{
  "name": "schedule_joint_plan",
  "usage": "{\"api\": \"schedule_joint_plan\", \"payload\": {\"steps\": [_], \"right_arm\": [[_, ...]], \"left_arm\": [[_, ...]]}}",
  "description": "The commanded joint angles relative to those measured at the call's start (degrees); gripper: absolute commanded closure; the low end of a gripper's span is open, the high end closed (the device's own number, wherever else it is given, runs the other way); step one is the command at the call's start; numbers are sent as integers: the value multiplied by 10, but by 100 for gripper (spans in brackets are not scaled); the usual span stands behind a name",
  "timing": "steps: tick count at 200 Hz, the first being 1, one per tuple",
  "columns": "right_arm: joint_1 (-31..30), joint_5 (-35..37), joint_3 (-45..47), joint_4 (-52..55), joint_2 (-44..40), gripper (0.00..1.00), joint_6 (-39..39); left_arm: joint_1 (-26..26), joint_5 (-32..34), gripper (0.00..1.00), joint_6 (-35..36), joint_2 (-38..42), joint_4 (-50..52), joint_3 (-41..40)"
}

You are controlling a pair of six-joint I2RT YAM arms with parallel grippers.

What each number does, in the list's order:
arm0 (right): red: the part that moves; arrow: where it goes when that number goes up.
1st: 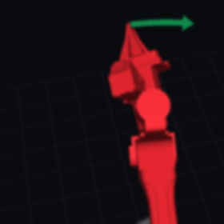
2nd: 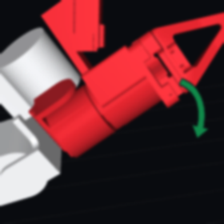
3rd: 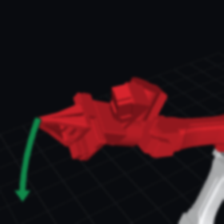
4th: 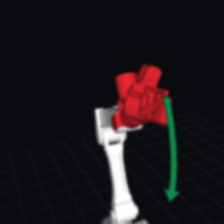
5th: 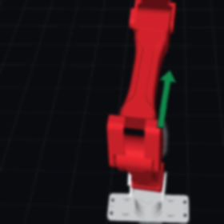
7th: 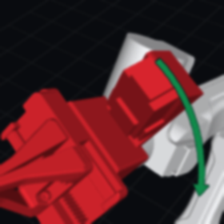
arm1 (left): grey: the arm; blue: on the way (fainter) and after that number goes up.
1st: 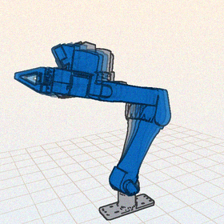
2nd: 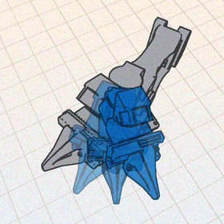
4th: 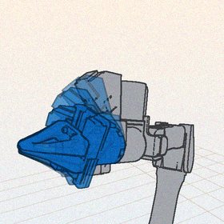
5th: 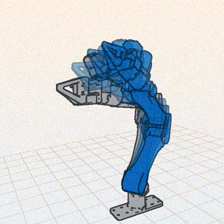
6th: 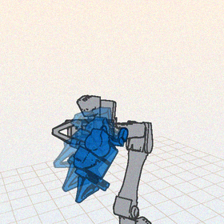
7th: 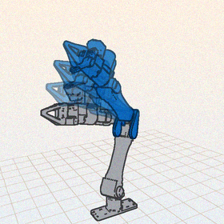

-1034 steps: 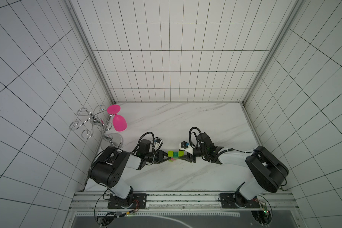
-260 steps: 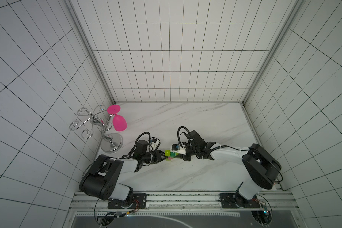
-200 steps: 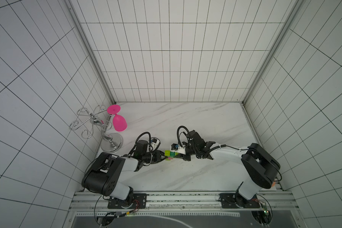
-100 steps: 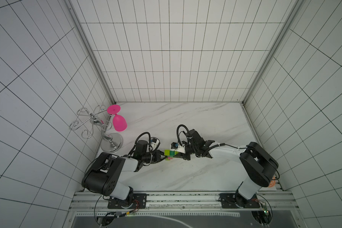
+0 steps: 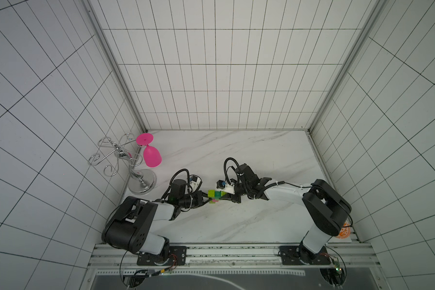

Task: Assemble the letter y with lego
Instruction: Pick up the lego brick from the center of the board.

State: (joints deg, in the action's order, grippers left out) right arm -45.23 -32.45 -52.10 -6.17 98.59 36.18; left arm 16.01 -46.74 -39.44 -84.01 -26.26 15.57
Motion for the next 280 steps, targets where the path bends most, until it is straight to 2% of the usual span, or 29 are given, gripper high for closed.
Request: {"api": "schedule_joint_plan", "payload": {"steps": [1,28,47,58,149,176,214,234,280], "right_arm": [[-18,18,-9,45,44,81,6],[-18,17,-9,45,46,81,5],[-18,17,-11,47,46,81,6],[-18,17,-11,48,46,81,6],[-18,19,-20,59,50,82,9],[-19,20,-20,61,50,82,10],[-19,20,-22,63,50,82,11],[-19,19,-20,60,46,83,11],[-18,23,-22,62,43,83,13]], "left_arm": [[-2,63,89,8,-20,94,-23],[-2,61,88,6,-21,94,-23],[-4,67,77,9,-22,103,-20],[-5,74,74,7,-19,106,-24],[-7,100,74,10,48,156,-15],[-8,100,71,9,54,156,-15],[-8,89,77,6,55,145,-19],[-8,87,87,3,61,140,-21],[-7,89,86,4,66,147,-19]]}}
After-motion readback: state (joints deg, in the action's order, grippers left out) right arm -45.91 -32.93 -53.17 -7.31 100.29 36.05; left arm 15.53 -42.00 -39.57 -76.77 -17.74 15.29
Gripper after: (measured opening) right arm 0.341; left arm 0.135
